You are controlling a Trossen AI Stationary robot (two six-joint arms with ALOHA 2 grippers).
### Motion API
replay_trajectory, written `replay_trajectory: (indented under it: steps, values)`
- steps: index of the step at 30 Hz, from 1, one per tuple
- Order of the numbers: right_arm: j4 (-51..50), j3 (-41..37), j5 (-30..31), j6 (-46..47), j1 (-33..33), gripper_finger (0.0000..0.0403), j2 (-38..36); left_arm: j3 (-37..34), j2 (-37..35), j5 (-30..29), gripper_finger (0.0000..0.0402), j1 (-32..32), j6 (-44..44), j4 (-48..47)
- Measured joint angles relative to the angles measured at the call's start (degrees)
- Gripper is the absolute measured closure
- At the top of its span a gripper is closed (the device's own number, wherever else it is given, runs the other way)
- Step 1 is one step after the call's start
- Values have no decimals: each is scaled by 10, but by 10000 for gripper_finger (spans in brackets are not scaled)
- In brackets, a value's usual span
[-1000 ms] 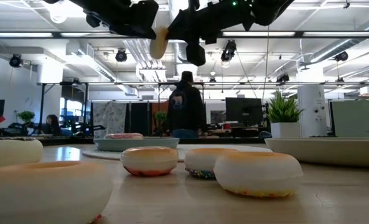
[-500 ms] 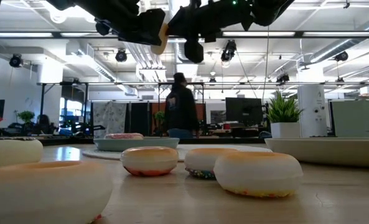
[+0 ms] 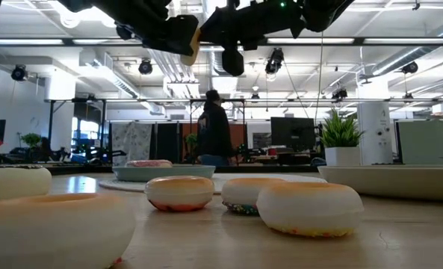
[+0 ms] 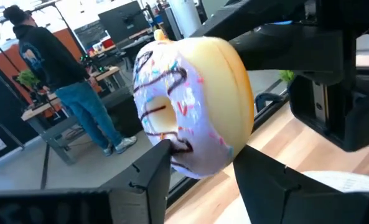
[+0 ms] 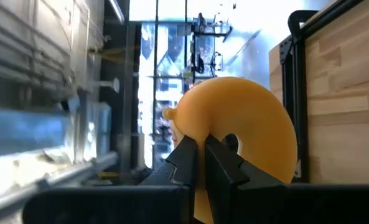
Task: Pick & Place donuts
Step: Put the big purple donut on the blue plate
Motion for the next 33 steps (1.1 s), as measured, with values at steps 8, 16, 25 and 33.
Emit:
replay_trajectory:
  steps: [8, 16, 25, 33]
  values:
    - [-28, 0, -59, -91, -10, 344, -1, 29, 0, 10, 358, 0, -2, -82]
    - [-81, -1, -176, -204, -25, 264, -23, 69, -6, 35, 395, -3, -93, -274]
    - [-345, -2, -165, -371, -36, 216, -145, 39, -15, 156, 397, -1, -219, -442]
    - [-405, -7, -109, -404, -35, 219, -207, 11, 68, 239, 397, 44, -98, -400]
